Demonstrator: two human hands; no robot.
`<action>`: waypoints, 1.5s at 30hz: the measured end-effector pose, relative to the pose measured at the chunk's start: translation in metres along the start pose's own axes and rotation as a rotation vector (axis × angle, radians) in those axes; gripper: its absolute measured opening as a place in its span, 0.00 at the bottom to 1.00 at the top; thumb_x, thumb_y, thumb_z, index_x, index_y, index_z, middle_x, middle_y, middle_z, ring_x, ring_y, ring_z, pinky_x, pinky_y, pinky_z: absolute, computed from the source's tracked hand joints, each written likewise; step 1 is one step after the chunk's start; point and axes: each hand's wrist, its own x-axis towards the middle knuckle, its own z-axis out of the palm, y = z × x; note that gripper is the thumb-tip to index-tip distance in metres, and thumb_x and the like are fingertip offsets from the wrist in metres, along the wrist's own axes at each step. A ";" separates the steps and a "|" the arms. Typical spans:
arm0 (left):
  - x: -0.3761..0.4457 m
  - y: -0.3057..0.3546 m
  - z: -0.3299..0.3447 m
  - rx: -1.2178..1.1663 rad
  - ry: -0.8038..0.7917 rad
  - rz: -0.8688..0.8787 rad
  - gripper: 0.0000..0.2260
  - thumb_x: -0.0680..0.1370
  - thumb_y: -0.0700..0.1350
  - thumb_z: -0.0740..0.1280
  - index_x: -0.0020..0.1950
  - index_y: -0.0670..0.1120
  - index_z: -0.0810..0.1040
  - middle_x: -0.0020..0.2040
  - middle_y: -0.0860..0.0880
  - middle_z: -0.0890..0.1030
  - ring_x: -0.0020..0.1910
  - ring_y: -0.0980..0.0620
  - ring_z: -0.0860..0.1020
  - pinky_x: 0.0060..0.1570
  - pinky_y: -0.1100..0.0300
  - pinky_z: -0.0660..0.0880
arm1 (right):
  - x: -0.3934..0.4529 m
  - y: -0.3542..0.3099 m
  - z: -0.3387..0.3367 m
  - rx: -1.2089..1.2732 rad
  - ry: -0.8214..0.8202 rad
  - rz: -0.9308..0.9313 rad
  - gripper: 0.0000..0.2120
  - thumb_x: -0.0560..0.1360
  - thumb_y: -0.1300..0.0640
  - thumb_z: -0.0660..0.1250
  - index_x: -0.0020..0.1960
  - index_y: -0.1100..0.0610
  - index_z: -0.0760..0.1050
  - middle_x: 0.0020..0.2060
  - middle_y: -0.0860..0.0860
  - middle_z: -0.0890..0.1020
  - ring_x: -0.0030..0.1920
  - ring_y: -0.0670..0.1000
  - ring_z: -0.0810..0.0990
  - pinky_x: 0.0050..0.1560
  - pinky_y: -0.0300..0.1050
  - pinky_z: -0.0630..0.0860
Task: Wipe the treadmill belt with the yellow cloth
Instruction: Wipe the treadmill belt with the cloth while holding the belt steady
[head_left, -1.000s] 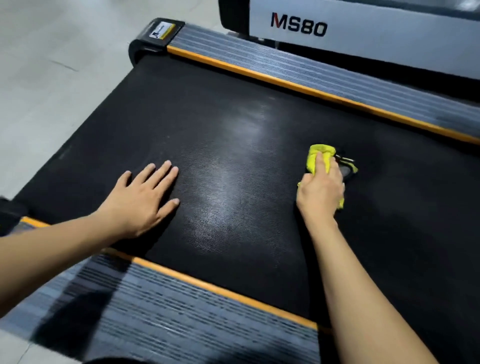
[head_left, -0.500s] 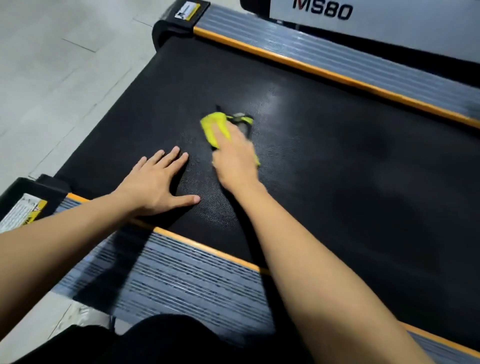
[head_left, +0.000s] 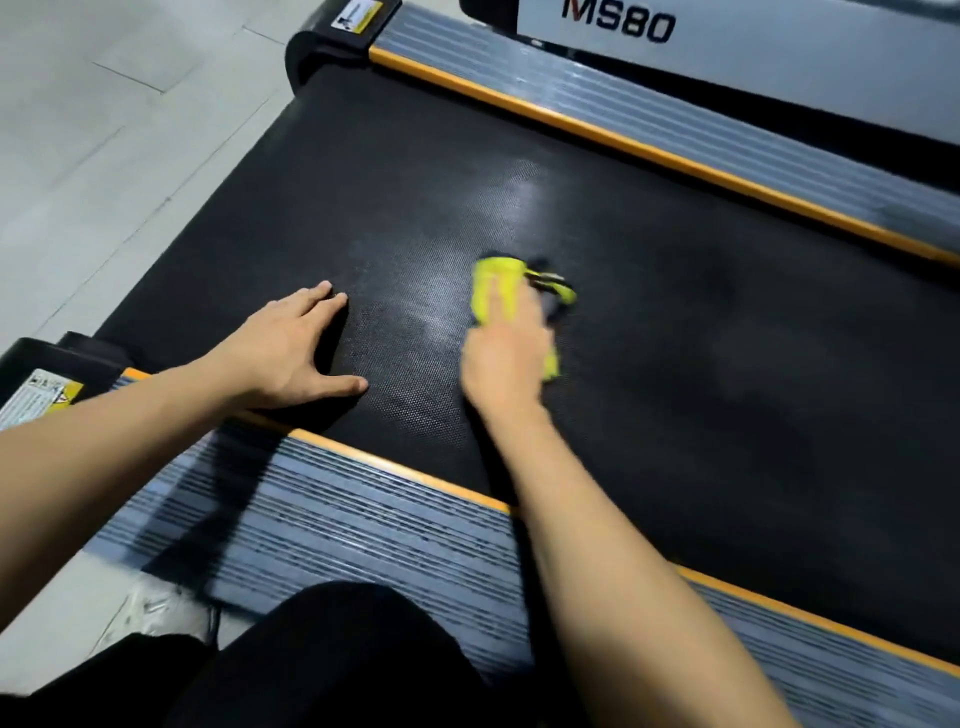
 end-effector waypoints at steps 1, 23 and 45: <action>-0.002 -0.002 -0.001 -0.019 -0.003 -0.011 0.52 0.69 0.67 0.72 0.83 0.46 0.51 0.84 0.46 0.51 0.82 0.45 0.52 0.80 0.52 0.51 | -0.004 -0.032 0.011 -0.003 -0.053 -0.107 0.31 0.73 0.54 0.62 0.76 0.50 0.64 0.75 0.56 0.64 0.69 0.59 0.68 0.62 0.54 0.68; -0.017 0.007 -0.009 0.032 0.016 -0.118 0.50 0.65 0.73 0.71 0.81 0.54 0.57 0.81 0.44 0.57 0.78 0.38 0.59 0.72 0.37 0.66 | -0.076 0.034 -0.027 0.020 -0.105 -0.005 0.36 0.69 0.54 0.58 0.78 0.52 0.61 0.77 0.59 0.61 0.71 0.63 0.65 0.65 0.58 0.69; -0.030 -0.018 -0.009 -0.006 0.017 -0.106 0.50 0.63 0.68 0.77 0.78 0.50 0.63 0.77 0.43 0.61 0.74 0.38 0.65 0.69 0.42 0.71 | -0.111 0.109 -0.068 0.066 -0.230 -0.122 0.34 0.74 0.56 0.55 0.80 0.48 0.55 0.81 0.55 0.52 0.79 0.58 0.55 0.76 0.57 0.60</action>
